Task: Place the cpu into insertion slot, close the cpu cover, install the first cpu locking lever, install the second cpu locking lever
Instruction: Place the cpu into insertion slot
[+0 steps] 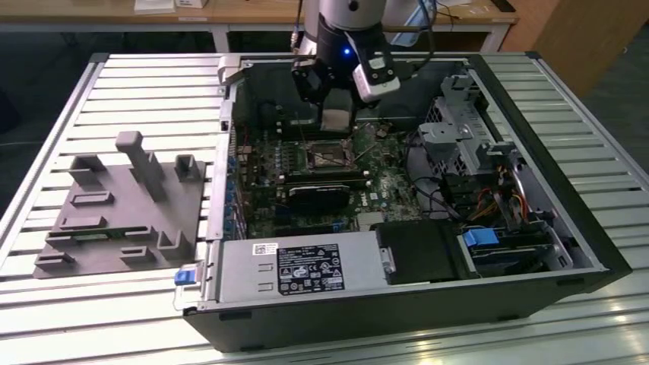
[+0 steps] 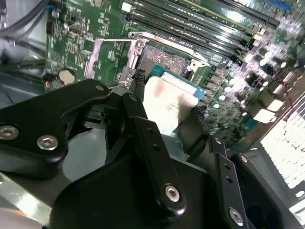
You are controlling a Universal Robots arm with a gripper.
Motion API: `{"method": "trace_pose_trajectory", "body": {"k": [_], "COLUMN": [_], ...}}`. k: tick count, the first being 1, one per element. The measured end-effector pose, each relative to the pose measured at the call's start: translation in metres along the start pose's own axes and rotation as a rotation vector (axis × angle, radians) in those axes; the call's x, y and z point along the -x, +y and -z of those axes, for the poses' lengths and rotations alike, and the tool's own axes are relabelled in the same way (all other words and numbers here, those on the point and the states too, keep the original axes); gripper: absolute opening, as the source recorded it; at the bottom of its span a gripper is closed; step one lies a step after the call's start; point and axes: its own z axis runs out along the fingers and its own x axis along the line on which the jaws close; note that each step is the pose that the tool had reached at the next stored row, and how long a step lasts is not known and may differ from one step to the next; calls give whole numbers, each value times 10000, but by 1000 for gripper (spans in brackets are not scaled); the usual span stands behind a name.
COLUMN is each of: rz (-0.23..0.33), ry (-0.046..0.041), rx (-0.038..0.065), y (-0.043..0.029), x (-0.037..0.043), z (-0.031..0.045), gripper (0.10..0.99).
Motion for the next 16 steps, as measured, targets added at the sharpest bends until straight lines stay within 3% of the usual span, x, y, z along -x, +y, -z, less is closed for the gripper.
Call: {"method": "trace_pose_trajectory", "body": {"k": [16], "rz": [-2898], "ry": [-265], "rx": [54], "y": [-8], "x": [2], "z": [-89], "gripper": [537]}}
